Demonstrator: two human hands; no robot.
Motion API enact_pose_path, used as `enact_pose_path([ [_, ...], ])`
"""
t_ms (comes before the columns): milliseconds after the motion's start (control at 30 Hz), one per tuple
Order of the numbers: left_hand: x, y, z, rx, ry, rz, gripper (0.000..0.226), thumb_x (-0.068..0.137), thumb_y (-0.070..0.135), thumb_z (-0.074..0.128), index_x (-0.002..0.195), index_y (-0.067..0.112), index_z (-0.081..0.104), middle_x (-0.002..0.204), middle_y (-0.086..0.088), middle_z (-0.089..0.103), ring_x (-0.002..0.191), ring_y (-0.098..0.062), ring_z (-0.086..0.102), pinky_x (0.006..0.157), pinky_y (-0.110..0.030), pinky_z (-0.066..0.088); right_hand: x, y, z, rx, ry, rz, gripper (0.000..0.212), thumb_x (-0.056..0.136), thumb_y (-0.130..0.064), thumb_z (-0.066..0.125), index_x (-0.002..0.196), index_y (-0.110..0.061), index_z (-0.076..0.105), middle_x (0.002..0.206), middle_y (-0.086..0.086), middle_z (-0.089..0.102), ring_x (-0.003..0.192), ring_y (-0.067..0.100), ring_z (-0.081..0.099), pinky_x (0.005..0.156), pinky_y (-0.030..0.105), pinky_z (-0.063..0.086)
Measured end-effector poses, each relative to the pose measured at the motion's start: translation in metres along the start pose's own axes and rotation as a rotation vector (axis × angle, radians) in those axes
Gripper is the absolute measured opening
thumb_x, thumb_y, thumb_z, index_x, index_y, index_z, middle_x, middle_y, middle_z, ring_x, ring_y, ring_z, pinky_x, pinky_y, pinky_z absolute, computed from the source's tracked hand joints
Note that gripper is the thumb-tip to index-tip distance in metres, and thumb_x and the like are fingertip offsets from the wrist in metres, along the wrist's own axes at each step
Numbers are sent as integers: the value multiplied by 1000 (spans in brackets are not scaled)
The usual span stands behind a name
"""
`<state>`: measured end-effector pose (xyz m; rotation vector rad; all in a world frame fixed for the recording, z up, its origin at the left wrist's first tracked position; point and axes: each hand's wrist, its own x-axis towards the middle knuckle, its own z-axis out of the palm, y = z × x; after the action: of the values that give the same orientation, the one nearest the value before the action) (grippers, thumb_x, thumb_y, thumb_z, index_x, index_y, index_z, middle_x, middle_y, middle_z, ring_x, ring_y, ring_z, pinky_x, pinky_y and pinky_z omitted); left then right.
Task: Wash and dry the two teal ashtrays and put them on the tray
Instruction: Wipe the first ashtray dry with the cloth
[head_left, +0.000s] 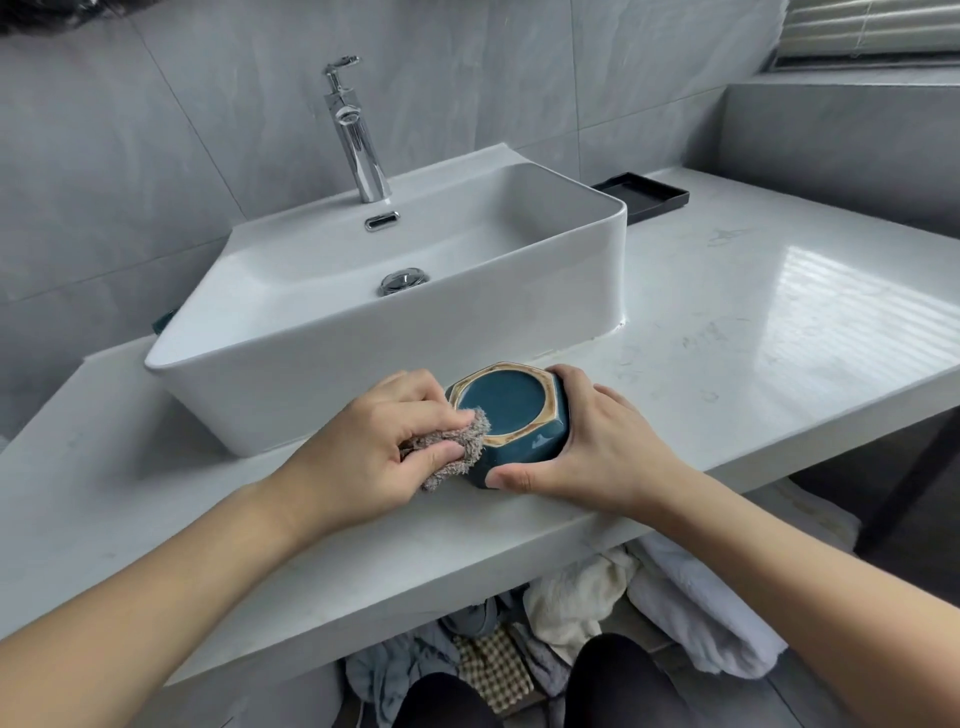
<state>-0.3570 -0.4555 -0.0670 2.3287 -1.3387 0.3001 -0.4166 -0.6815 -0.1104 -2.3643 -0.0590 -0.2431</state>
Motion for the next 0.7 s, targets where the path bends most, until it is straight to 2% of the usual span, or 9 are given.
enact_pose_path([
  [67, 6, 5, -4, 22, -63, 62, 29, 89, 30, 63, 112, 16, 74, 95, 2, 62, 88, -18, 59, 81, -25, 46, -1, 0, -1, 4, 2, 0, 101, 45, -85, 65, 127, -34, 36, 108, -25, 51, 107, 3, 46, 103, 29, 36],
  [133, 12, 10, -6, 20, -120, 118, 28, 90, 28, 63, 113, 16, 73, 96, 1, 63, 87, -19, 58, 81, -27, 46, -2, -1, -2, 7, 3, 5, 101, 46, -85, 67, 127, -33, 36, 104, -26, 51, 102, 0, 44, 101, 27, 36],
  [233, 24, 17, -8, 24, -194, 173, 28, 92, 29, 62, 114, 18, 73, 97, 5, 64, 88, -14, 54, 81, -22, 43, -2, -2, -3, 5, 1, 13, 99, 48, -81, 68, 127, -30, 38, 97, -28, 48, 94, -3, 42, 99, 26, 35],
  [367, 45, 29, -3, 55, -269, 222, 29, 92, 33, 58, 111, 16, 75, 95, 6, 61, 88, -10, 51, 82, -17, 40, -4, -4, -5, 3, 2, 9, 95, 55, -76, 71, 129, -27, 38, 102, -21, 49, 104, 5, 50, 101, 24, 33],
  [433, 56, 35, 3, 41, -267, 184, 32, 91, 35, 56, 107, 16, 75, 94, 6, 58, 86, -3, 47, 82, -10, 36, -5, -5, -7, 4, -6, 4, 91, 58, -73, 74, 129, -27, 40, 107, -20, 48, 105, 4, 49, 105, 26, 32],
  [533, 71, 35, 12, 11, -226, 71, 38, 87, 39, 53, 107, 15, 75, 96, 5, 60, 87, 2, 50, 83, -5, 35, -6, -4, -8, 11, -8, 12, 102, 52, -79, 70, 132, -26, 38, 113, -20, 51, 113, 5, 50, 110, 30, 30],
  [700, 88, 20, 20, 161, -138, -102, 31, 88, 32, 54, 102, 10, 73, 97, -2, 61, 91, -19, 56, 87, -25, 41, -7, -5, -9, -1, 1, -17, 101, 55, -78, 71, 136, -29, 35, 127, -16, 53, 116, 4, 46, 113, 32, 27],
])
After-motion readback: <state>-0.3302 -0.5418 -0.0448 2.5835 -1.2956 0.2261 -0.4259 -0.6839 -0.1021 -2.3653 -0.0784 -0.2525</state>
